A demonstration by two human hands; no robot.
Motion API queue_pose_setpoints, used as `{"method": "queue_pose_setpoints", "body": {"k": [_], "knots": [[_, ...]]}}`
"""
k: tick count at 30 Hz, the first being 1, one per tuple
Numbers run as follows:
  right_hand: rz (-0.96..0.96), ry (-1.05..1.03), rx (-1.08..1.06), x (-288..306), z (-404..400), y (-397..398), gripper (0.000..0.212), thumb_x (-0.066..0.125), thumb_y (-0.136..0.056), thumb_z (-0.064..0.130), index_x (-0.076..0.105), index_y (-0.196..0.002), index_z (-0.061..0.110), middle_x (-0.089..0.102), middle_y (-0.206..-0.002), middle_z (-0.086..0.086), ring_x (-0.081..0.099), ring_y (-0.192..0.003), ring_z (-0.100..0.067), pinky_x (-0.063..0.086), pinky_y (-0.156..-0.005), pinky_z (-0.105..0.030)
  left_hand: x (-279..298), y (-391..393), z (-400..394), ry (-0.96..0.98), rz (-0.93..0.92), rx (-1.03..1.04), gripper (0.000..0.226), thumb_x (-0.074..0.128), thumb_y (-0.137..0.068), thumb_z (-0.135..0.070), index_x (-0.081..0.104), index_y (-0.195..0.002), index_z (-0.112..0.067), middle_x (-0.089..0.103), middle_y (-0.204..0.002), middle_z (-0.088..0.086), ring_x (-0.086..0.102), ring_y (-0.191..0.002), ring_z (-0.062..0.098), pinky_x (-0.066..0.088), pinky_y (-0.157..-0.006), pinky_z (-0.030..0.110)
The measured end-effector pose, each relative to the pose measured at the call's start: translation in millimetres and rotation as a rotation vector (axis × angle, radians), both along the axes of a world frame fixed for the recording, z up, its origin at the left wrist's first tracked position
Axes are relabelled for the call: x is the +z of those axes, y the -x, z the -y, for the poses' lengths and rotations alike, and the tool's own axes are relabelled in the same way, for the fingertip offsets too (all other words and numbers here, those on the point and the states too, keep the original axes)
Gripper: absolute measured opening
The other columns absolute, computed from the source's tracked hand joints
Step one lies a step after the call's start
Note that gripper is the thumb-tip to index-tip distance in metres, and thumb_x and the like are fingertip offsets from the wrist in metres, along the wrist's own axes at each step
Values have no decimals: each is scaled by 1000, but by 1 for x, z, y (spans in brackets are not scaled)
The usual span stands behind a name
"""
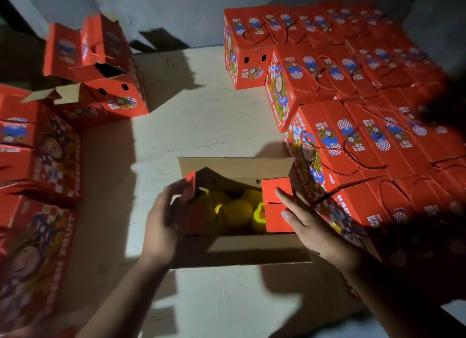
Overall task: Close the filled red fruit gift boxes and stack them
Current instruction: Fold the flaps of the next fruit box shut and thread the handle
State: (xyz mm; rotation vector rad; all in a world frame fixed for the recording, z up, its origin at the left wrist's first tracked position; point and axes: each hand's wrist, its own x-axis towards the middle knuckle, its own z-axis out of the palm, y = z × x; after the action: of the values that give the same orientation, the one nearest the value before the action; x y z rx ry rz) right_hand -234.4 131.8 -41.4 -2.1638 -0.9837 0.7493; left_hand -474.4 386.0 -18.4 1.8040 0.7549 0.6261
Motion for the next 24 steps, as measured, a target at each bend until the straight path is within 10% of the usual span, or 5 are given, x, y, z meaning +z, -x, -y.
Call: {"method": "queue_pose_setpoints", "body": {"k": [3,8,10,17,24], "knots": [[35,-21,19,-1,0,-2,56,41,-104,47,32,-159,49,20,-172,16,6,-159,1,7,-132,-35,-2,5,-16,-339,-312,-293,67,52,-89,-48,51,-154,-29,51,-153,-21,49,-137,20,47,-107,46],[239,-92,72,6,8,2,51,46,-111,33,36,-161,41,25,-169,23,18,-158,-2,16,-131,-36,-7,12,-34,-666,-555,-545,75,39,-98,-56,35,-162,-17,26,-171,-2,20,-160,25,42,-114,51],[458,-144,131,5,17,-1,53,54,-109,21,42,-160,28,25,-172,8,23,-159,-14,25,-129,-45,-4,17,-39,-702,-540,-590,69,41,-101,-46,38,-160,-12,30,-169,5,25,-158,28,45,-114,52],[318,-258,204,-11,45,3,78,55,-87,-24,53,-153,17,43,-165,1,36,-155,-26,35,-122,-55,-1,37,-38,-682,-502,-647,98,69,-75,17,33,-160,-14,27,-169,6,28,-157,27,45,-115,49],[227,-169,121,-5,51,6,70,68,-98,46,39,-160,35,47,-158,19,45,-147,-8,40,-120,-38,2,48,-32,-416,-415,-621,80,54,-101,-49,12,-168,-34,18,-171,-22,20,-157,1,23,-125,22]]}}
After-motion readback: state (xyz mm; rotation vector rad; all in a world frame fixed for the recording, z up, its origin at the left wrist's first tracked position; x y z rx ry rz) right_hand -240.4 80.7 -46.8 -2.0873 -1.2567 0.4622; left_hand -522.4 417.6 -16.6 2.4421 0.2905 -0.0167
